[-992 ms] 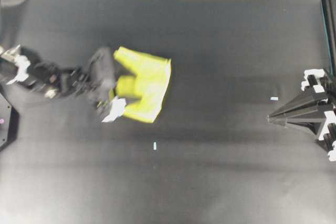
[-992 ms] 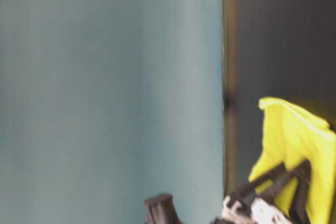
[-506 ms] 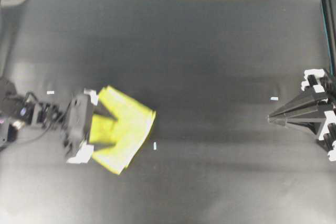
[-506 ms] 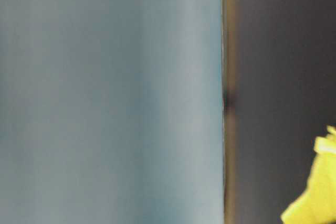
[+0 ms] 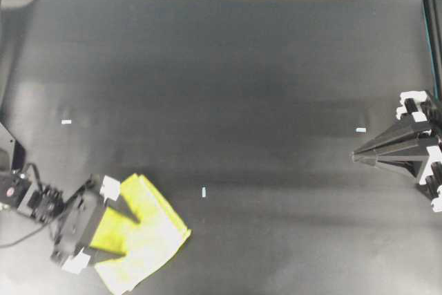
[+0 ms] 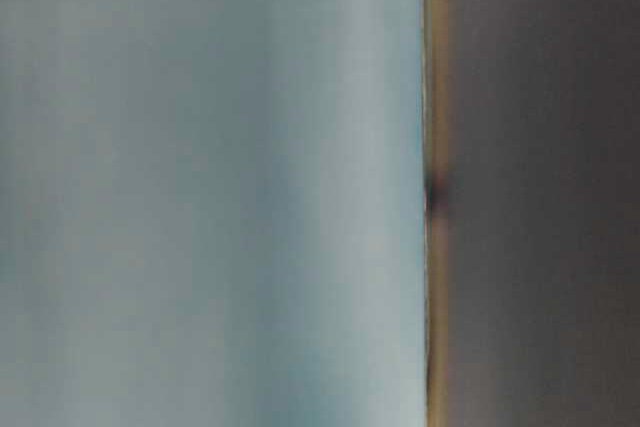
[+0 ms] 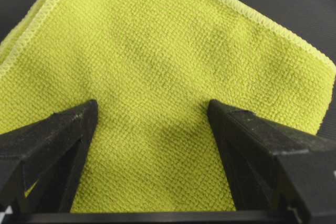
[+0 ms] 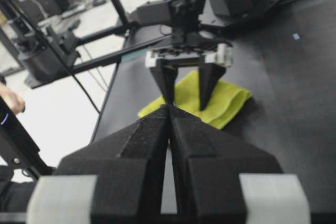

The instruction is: Push a yellow cloth with the left arm to wipe the desk.

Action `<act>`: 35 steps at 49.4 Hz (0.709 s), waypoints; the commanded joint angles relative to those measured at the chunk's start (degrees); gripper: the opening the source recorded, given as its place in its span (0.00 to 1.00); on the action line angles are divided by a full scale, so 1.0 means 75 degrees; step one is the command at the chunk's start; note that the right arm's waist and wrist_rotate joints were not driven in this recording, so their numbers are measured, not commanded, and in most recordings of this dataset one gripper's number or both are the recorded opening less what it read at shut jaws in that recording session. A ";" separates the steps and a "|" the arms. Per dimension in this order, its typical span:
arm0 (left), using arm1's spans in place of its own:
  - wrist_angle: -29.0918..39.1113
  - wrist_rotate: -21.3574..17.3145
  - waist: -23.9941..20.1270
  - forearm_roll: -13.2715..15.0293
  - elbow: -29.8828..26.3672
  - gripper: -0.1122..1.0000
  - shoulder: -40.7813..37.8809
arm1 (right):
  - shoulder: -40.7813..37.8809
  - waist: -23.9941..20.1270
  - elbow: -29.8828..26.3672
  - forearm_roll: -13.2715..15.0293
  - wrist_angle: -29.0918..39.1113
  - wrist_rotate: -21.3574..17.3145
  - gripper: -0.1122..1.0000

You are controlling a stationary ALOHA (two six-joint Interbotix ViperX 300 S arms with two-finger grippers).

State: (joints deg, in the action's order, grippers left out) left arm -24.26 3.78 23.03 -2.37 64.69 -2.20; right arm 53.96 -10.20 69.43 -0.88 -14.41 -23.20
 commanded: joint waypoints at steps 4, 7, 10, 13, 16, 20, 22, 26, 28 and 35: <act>0.0047 0.0129 0.0152 -0.0023 -0.0023 0.85 0.0000 | -0.0059 0.0000 -0.0047 -0.0023 -0.0082 0.0012 0.10; 0.0047 0.0129 0.0164 -0.0023 -0.0047 0.85 0.0000 | -0.0059 0.0012 -0.0047 -0.0023 -0.0082 0.0012 0.10; 0.0047 0.0129 0.0152 -0.0023 -0.0070 0.85 0.0023 | -0.0059 0.0000 -0.0047 -0.0023 -0.0082 0.0012 0.10; 0.0023 0.0105 0.0152 -0.0023 -0.0105 0.85 0.0059 | -0.0059 0.0000 -0.0047 -0.0023 -0.0082 0.0000 0.10; 0.0012 0.0070 0.0152 -0.0023 -0.0141 0.85 0.0141 | -0.0059 0.0000 -0.0059 -0.0012 -0.0094 0.0012 0.10; 0.0012 0.0012 0.0152 -0.0023 -0.0211 0.85 0.0328 | -0.0059 0.0000 -0.0047 -0.0023 -0.0082 0.0000 0.10; 0.0023 0.0000 0.0152 -0.0023 -0.0246 0.85 0.0434 | -0.0047 0.0000 -0.0047 -0.0023 -0.0082 0.0000 0.10; 0.0047 -0.0023 0.0141 -0.0023 -0.0246 0.85 0.0691 | -0.0047 0.0000 -0.0047 -0.0023 -0.0082 0.0000 0.10; 0.0047 -0.0023 0.0152 -0.0023 -0.0234 0.85 0.0832 | -0.0047 0.0000 -0.0047 -0.0023 -0.0094 0.0012 0.10; 0.0059 -0.0023 0.0152 -0.0023 -0.0129 0.85 0.1395 | -0.0047 0.0000 -0.0047 -0.0023 -0.0082 0.0012 0.10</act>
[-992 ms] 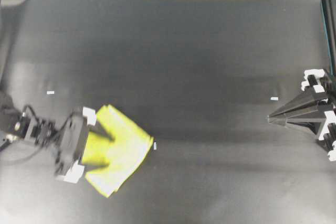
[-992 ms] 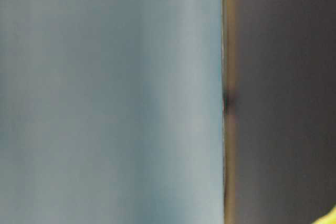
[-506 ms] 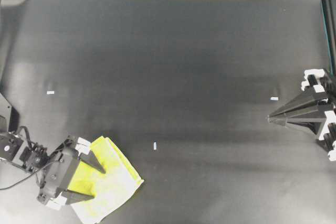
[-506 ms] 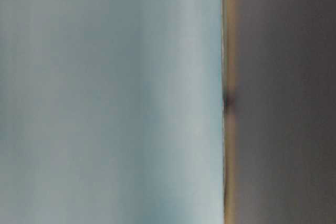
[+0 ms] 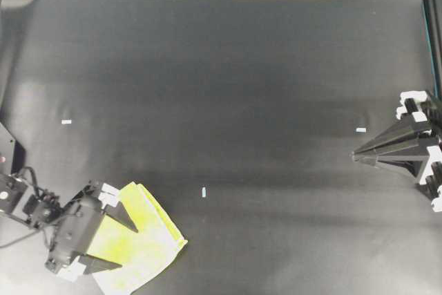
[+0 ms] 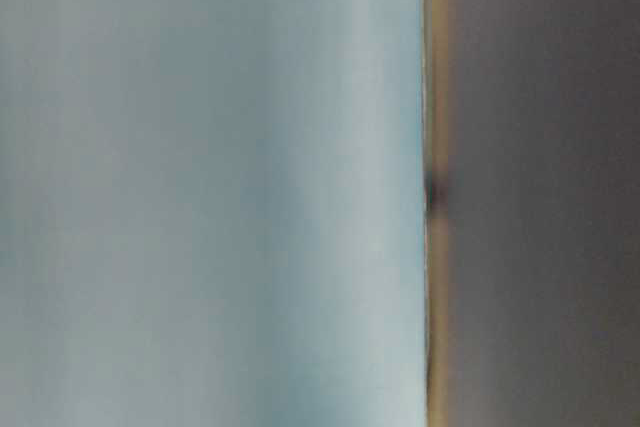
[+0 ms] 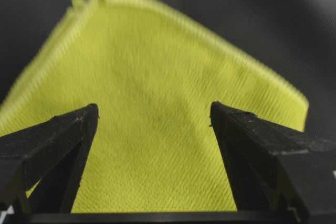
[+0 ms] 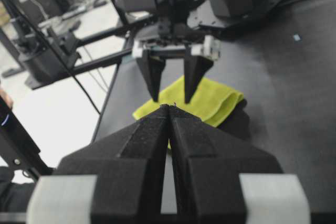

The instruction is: Push a yellow cloth with the left arm to wipe the desk.

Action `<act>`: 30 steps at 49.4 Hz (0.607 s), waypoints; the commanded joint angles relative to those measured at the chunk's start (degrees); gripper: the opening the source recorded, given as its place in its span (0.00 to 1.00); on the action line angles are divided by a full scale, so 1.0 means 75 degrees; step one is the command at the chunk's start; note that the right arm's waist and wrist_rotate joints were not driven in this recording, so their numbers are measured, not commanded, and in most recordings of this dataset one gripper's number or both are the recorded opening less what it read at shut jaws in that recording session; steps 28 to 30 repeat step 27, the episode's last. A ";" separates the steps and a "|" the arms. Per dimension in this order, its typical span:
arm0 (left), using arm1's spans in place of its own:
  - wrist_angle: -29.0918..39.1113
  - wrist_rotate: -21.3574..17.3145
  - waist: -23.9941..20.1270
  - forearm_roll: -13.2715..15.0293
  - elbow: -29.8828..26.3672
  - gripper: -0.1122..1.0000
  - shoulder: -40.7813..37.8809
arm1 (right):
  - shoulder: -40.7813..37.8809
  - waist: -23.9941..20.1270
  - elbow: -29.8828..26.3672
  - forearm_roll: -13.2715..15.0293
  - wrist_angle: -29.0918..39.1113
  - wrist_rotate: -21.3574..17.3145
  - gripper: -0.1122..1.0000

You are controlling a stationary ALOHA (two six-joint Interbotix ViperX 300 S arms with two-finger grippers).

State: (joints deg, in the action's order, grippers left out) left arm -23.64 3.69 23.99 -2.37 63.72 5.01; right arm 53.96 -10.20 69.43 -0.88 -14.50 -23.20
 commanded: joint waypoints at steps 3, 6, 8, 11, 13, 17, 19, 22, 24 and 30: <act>-0.0023 -0.0023 0.0023 -0.0023 0.0047 0.85 0.0703 | -0.0035 0.0012 -0.0047 -0.0023 -0.0070 0.0012 0.10; 0.0035 -0.0023 0.0012 -0.0023 0.0105 0.85 0.1031 | -0.0047 0.0012 -0.0047 -0.0023 -0.0082 0.0000 0.10; 0.0117 -0.0035 0.0023 -0.0023 0.0152 0.85 0.1254 | -0.0047 0.0000 -0.0047 -0.0023 -0.0070 0.0012 0.10; 0.0328 -0.0059 0.0012 -0.0023 0.0211 0.85 0.1629 | -0.0047 0.0000 -0.0059 -0.0023 -0.0082 0.0012 0.10; 0.0504 -0.0094 0.0012 -0.0023 0.0234 0.85 0.1887 | -0.0035 0.0000 -0.0047 -0.0023 -0.0082 0.0000 0.10; 0.0879 -0.0152 0.0012 -0.0023 0.0281 0.85 0.2391 | -0.0035 0.0012 -0.0047 -0.0023 -0.0070 0.0000 0.10; 0.1078 -0.0176 0.0012 -0.0023 0.0316 0.85 0.2637 | -0.0035 0.0000 -0.0047 -0.0023 -0.0070 0.0012 0.10; 0.1348 -0.0176 0.0012 -0.0023 0.0387 0.85 0.2977 | -0.0035 0.0000 -0.0047 -0.0023 -0.0070 0.0012 0.10; 0.1488 -0.0188 0.0000 -0.0023 0.0434 0.85 0.3187 | -0.0035 0.0000 -0.0047 -0.0023 -0.0047 0.0000 0.10; 0.1641 -0.0188 -0.0035 -0.0023 0.0504 0.85 0.3492 | -0.0035 0.0000 -0.0035 -0.0023 -0.0047 0.0000 0.10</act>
